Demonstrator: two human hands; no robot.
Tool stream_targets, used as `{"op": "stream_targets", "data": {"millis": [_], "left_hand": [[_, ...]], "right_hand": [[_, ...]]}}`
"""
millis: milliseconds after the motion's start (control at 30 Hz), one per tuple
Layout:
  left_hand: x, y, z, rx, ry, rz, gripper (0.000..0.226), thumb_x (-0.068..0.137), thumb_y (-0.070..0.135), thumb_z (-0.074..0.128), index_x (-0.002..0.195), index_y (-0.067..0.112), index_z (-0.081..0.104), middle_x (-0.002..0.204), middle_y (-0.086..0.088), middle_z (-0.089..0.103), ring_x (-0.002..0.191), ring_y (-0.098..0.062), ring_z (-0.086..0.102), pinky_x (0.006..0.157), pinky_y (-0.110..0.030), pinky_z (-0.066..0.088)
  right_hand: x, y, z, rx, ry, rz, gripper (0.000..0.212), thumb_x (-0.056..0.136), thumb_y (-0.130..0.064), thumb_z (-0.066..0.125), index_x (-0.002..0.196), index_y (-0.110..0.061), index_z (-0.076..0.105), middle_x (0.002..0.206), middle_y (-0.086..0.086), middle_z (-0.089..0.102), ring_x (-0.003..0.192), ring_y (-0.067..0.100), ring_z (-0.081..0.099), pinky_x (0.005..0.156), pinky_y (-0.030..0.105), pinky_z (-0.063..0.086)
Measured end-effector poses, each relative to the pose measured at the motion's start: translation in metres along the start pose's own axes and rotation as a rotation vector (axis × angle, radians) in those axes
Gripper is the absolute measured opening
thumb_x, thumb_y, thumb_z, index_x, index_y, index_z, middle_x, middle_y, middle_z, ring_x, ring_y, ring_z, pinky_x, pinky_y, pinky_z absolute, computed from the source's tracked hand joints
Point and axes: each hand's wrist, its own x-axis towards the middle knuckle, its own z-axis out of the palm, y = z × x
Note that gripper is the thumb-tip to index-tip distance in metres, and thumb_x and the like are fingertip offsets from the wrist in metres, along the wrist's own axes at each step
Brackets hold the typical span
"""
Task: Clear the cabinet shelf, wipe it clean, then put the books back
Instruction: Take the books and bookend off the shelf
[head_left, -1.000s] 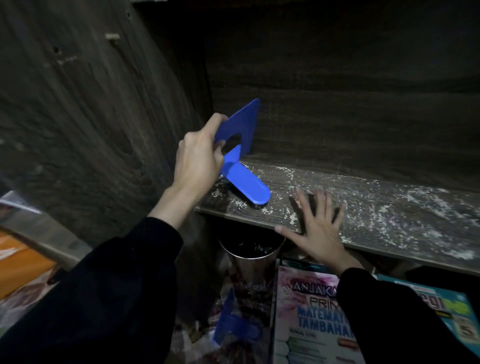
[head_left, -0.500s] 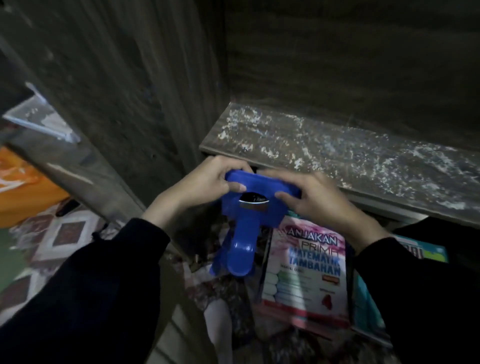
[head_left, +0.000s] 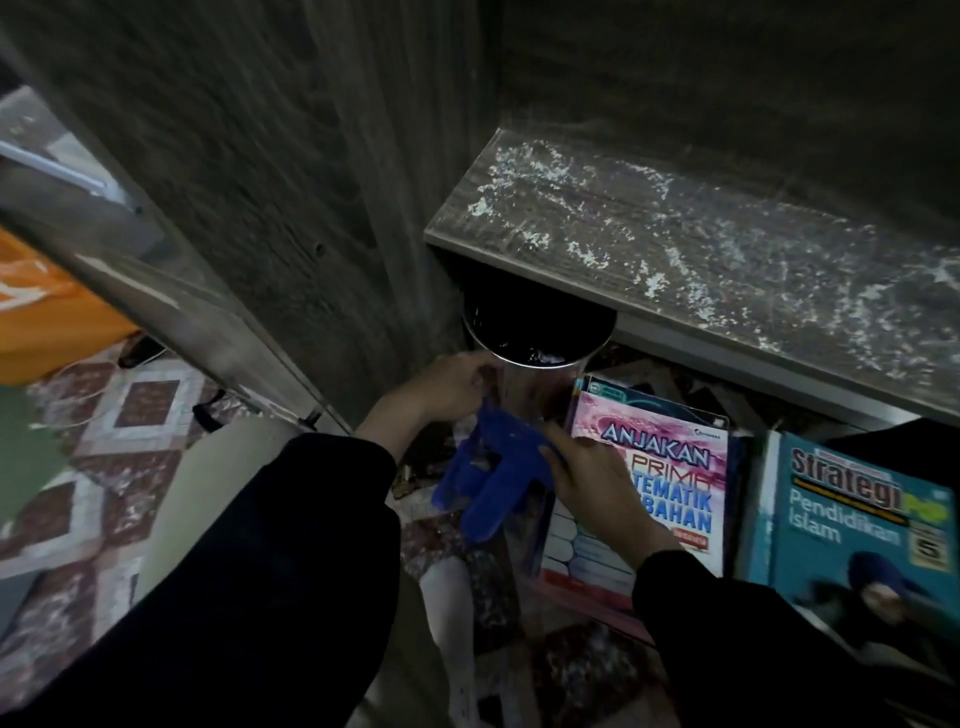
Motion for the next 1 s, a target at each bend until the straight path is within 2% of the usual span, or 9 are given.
{"op": "stream_targets", "data": {"millis": [200, 300, 367, 433, 533, 633, 800, 900, 1000], "left_hand": [[0.014, -0.012, 0.018, 0.046, -0.008, -0.126, 0.046, 0.094, 0.005, 0.046, 0.139, 0.008, 0.038, 0.133, -0.015, 0.051, 0.115, -0.032, 0.053, 0.088, -0.036, 0.045], [0.023, -0.024, 0.038, -0.007, -0.01, -0.245, 0.052, 0.098, 0.013, 0.047, 0.146, 0.007, 0.028, 0.132, -0.021, 0.049, 0.111, -0.036, 0.055, 0.074, -0.036, 0.044], [0.029, -0.034, 0.054, -0.002, -0.096, -0.316, 0.038, 0.096, 0.015, 0.051, 0.132, 0.001, 0.046, 0.123, -0.024, 0.054, 0.107, -0.036, 0.056, 0.059, -0.036, 0.041], [0.034, -0.046, 0.07, -0.009, -0.161, -0.395, 0.025, 0.097, 0.025, 0.052, 0.109, 0.003, 0.053, 0.094, -0.017, 0.058, 0.082, -0.026, 0.058, 0.048, -0.026, 0.033], [0.043, -0.063, 0.091, 0.005, -0.209, -0.404, 0.037, 0.1, 0.032, 0.044, 0.118, 0.001, 0.054, 0.11, -0.016, 0.059, 0.106, -0.032, 0.057, 0.072, -0.03, 0.039], [0.047, -0.078, 0.107, 0.028, -0.184, -0.373, 0.033, 0.1, 0.02, 0.046, 0.124, -0.001, 0.052, 0.124, -0.018, 0.056, 0.115, -0.034, 0.054, 0.094, -0.038, 0.042], [0.056, -0.099, 0.12, 0.072, -0.008, -0.361, 0.03, 0.1, 0.013, 0.043, 0.125, 0.0, 0.053, 0.129, -0.019, 0.054, 0.117, -0.035, 0.052, 0.1, -0.043, 0.043], [0.057, -0.103, 0.116, 0.035, 0.025, -0.423, 0.033, 0.099, 0.014, 0.044, 0.129, 0.004, 0.049, 0.131, -0.021, 0.051, 0.117, -0.037, 0.052, 0.098, -0.043, 0.045], [0.055, -0.105, 0.113, 0.057, -0.026, -0.489, 0.034, 0.098, 0.01, 0.043, 0.131, 0.0, 0.047, 0.133, -0.022, 0.049, 0.119, -0.037, 0.052, 0.093, -0.041, 0.046]], "right_hand": [[0.0, -0.016, 0.02, -0.015, 0.087, 0.069, 0.034, 0.074, -0.009, 0.058, 0.108, -0.004, 0.061, 0.049, 0.008, 0.057, 0.035, 0.028, 0.052, 0.04, 0.021, 0.023], [-0.003, -0.027, 0.029, -0.037, 0.116, 0.069, 0.037, 0.076, -0.02, 0.047, 0.109, -0.009, 0.058, 0.048, 0.008, 0.058, 0.036, 0.029, 0.054, 0.034, 0.024, 0.033], [-0.005, -0.03, 0.036, -0.087, 0.12, 0.064, 0.041, 0.07, -0.023, 0.05, 0.11, -0.013, 0.052, 0.047, 0.006, 0.058, 0.035, 0.028, 0.053, 0.032, 0.023, 0.033], [-0.004, -0.032, 0.042, -0.114, 0.114, 0.056, 0.054, 0.057, -0.019, 0.06, 0.11, -0.012, 0.05, 0.048, 0.006, 0.058, 0.035, 0.027, 0.054, 0.032, 0.022, 0.033], [0.001, -0.033, 0.047, -0.14, 0.161, 0.048, 0.051, 0.055, -0.018, 0.061, 0.105, -0.011, 0.053, 0.049, 0.004, 0.06, 0.035, 0.024, 0.054, 0.032, 0.02, 0.03], [0.003, -0.031, 0.052, -0.151, 0.205, 0.049, 0.041, 0.068, -0.021, 0.046, 0.107, -0.012, 0.054, 0.051, 0.003, 0.061, 0.037, 0.022, 0.056, 0.033, 0.02, 0.031], [0.007, -0.031, 0.061, -0.163, 0.218, 0.031, 0.046, 0.068, -0.021, 0.045, 0.113, -0.013, 0.054, 0.055, 0.003, 0.063, 0.041, 0.021, 0.057, 0.034, 0.022, 0.032], [0.009, -0.031, 0.066, -0.144, 0.212, 0.025, 0.053, 0.059, -0.019, 0.059, 0.111, -0.012, 0.06, 0.054, 0.004, 0.062, 0.041, 0.024, 0.057, 0.032, 0.02, 0.031], [0.004, -0.029, 0.075, -0.131, 0.154, 0.063, 0.049, 0.068, -0.021, 0.046, 0.116, -0.015, 0.055, 0.056, 0.004, 0.062, 0.046, 0.024, 0.059, 0.033, 0.022, 0.033]]}}
